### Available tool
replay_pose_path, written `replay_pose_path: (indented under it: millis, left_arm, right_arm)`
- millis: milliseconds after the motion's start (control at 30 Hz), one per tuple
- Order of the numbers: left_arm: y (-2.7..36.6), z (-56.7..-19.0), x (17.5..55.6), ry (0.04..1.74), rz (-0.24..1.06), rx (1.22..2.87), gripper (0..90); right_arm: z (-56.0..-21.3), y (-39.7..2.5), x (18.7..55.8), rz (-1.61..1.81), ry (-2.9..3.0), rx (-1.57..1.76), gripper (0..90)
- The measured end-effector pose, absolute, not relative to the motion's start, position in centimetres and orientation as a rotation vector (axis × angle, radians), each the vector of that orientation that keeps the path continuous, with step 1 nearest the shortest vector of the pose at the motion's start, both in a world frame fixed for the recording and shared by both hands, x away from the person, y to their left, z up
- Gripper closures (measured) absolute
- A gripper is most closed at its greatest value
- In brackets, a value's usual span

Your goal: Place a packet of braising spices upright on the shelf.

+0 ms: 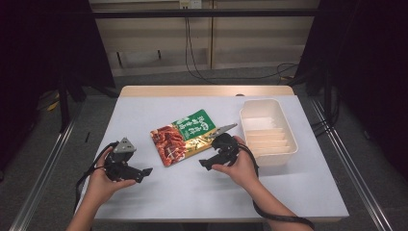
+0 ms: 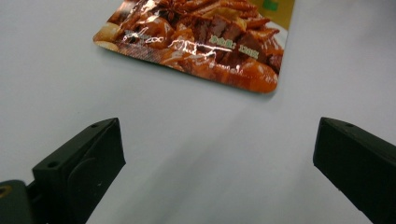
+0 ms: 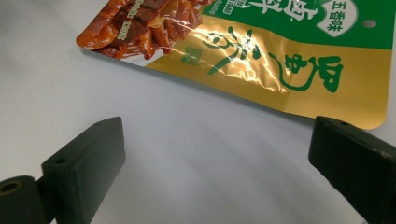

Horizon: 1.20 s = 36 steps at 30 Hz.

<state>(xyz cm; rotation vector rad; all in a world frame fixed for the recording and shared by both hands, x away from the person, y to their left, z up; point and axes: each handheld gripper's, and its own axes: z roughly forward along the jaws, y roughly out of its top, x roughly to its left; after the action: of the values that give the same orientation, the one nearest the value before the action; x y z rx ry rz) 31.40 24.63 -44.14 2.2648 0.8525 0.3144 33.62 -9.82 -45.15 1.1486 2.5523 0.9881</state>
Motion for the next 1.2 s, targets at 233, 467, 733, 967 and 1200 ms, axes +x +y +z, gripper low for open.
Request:
replay_pose_path:
  millis: [233, 467, 733, 967, 1200]
  left_arm:
    - [25.1, -43.8, 31.1, 0.852, 0.308, 2.238, 2.0]
    - [25.6, -43.5, 30.9, 0.860, 0.336, 2.224, 2.4]
    - [25.7, -43.4, 30.7, 0.850, 0.327, 2.224, 2.6]
    - [25.8, -43.3, 30.7, 0.848, 0.333, 2.210, 2.6]
    - [25.8, -43.3, 30.6, 0.845, 0.322, 2.204, 2.8]
  right_arm:
    - [-44.5, -9.4, 35.4, 0.980, 2.555, 1.183, 4.0]
    - [-44.3, -9.0, 37.1, 0.985, 2.553, 1.230, 4.9]
    - [-44.1, -8.5, 39.8, 0.956, 2.555, 1.285, 5.9]
    - [-44.3, -8.3, 41.5, 0.932, 2.547, 1.310, 6.0]
    - [-44.9, -8.7, 43.4, 0.899, 2.530, 1.353, 6.4]
